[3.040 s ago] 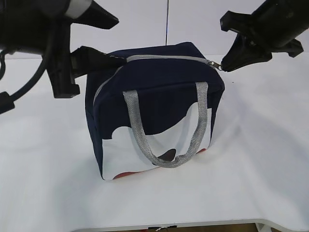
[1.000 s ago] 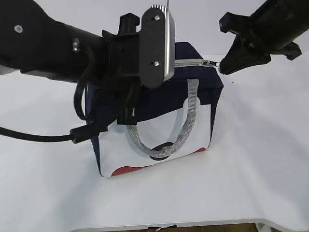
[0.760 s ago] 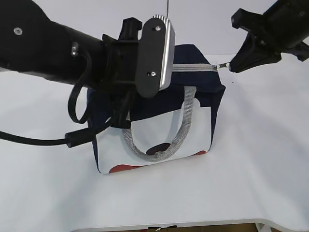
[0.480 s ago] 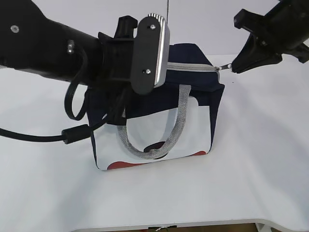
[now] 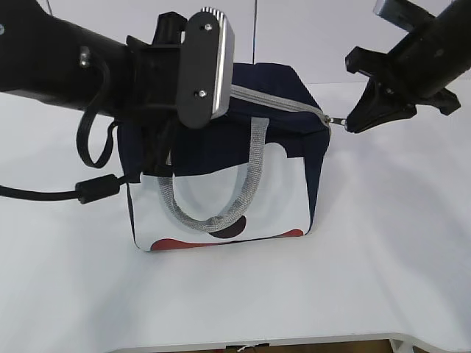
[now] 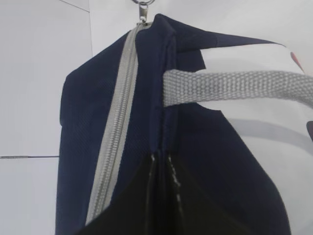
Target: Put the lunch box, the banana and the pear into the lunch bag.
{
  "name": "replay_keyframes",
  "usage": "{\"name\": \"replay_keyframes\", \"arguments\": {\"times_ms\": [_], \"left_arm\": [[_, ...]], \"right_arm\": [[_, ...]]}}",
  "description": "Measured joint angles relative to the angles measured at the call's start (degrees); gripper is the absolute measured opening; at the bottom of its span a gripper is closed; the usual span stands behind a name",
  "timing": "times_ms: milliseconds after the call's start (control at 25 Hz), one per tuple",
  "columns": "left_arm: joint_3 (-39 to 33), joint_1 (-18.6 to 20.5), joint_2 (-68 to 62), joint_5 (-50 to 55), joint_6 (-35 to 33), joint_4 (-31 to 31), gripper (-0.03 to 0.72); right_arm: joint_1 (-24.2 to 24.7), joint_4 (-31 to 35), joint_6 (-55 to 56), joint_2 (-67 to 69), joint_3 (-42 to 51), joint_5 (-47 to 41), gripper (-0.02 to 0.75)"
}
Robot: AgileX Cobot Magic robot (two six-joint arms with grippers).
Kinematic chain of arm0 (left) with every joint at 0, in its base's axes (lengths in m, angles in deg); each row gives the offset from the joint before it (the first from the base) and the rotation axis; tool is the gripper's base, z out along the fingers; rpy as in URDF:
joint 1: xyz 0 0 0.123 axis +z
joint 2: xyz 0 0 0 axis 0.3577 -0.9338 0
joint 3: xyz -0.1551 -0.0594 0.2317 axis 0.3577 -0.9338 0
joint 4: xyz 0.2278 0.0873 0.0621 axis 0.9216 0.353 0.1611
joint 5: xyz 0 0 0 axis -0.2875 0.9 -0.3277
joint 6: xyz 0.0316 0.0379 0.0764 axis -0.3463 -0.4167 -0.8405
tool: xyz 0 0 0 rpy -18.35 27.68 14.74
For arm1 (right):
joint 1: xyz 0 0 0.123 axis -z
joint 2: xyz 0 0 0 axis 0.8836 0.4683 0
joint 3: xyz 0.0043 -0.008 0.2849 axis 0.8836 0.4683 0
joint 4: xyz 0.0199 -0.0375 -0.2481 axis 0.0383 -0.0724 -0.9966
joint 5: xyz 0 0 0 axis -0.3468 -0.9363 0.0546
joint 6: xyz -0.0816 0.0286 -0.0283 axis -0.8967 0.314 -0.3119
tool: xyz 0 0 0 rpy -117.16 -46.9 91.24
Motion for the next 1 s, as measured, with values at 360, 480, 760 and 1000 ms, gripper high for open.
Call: {"name": "replay_keyframes", "arguments": {"times_ms": [360, 480, 760, 1000], "left_arm": [[0.0, 1.3, 1.3, 1.2, 0.0, 0.3, -0.009], [0.0, 1.8, 1.5, 1.3, 0.0, 0.4, -0.009], [0.0, 2.3, 1.7, 1.5, 0.0, 0.4, -0.01], [0.0, 3.2, 1.8, 1.8, 0.0, 0.5, -0.01]], "right_arm": [[0.0, 2.0, -3.3, 3.7, 0.0, 0.2, 0.018], [0.0, 3.2, -4.6, 4.6, 0.0, 0.3, 0.018], [0.0, 6.3, -8.3, 7.1, -0.4, 0.2, 0.018], [0.3, 11.5, -13.4, 9.8, -0.5, -0.5, 0.018]]}}
